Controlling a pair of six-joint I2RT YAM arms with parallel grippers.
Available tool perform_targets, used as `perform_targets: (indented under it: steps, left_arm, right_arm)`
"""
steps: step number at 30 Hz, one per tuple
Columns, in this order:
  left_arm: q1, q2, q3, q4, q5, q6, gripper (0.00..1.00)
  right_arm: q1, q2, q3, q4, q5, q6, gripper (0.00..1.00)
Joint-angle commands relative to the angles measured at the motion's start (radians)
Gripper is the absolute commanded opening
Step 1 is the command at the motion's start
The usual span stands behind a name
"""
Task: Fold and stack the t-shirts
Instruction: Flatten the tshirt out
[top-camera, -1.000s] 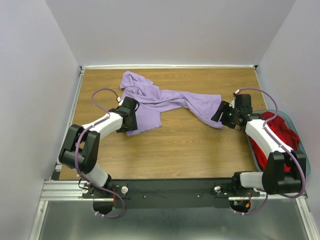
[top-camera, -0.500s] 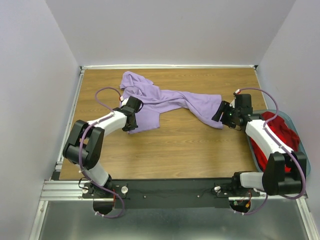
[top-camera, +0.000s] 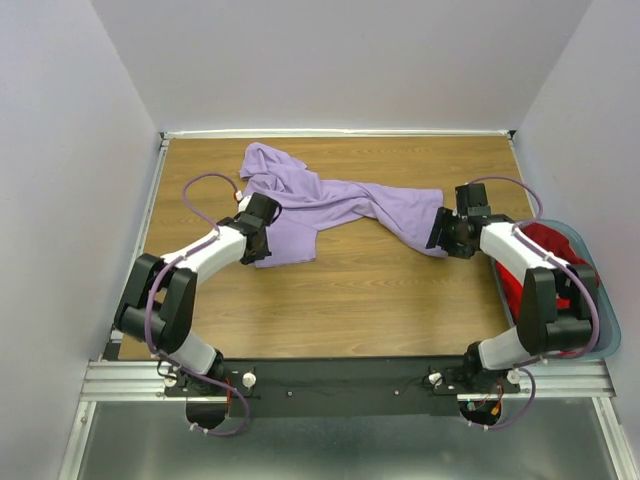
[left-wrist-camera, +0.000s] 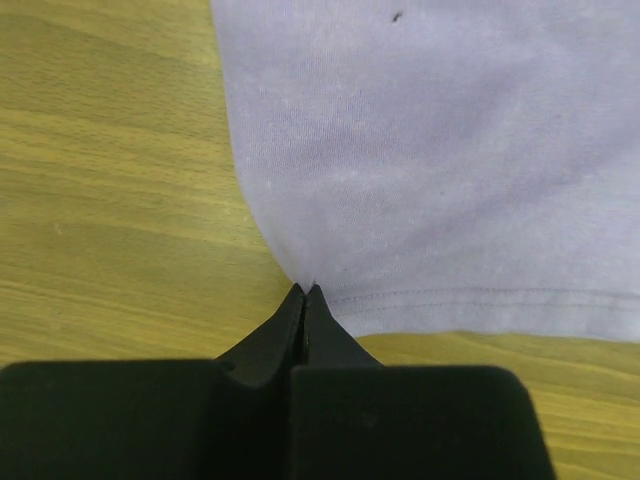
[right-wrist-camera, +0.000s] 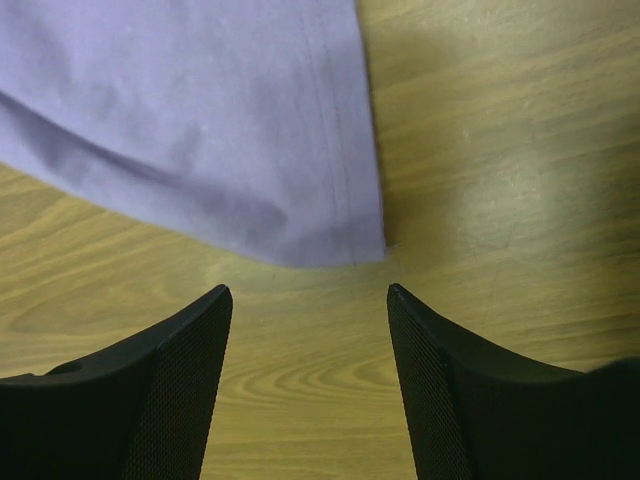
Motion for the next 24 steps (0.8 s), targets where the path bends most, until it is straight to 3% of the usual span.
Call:
perform_targets:
  steps: [1, 9, 18, 24]
  left_arm:
    - [0.003, -0.081, -0.016, 0.009, -0.044, 0.035, 0.00]
    - [0.005, -0.141, -0.075, 0.087, -0.009, 0.058, 0.00]
    - [0.014, -0.254, -0.086, 0.061, -0.020, 0.078, 0.00]
    - [0.023, -0.289, -0.063, 0.049, 0.006, 0.083, 0.00]
  right_arm:
    - [0.013, 0.056, 0.074, -0.060, 0.120, -0.003, 0.69]
    - [0.038, 0.176, 0.126, -0.086, 0.168, 0.024, 0.63]
    - [0.039, 0.263, 0.091, -0.098, 0.208, 0.049, 0.61]
    - [0.039, 0.329, 0.086, -0.095, 0.213, 0.054, 0.51]
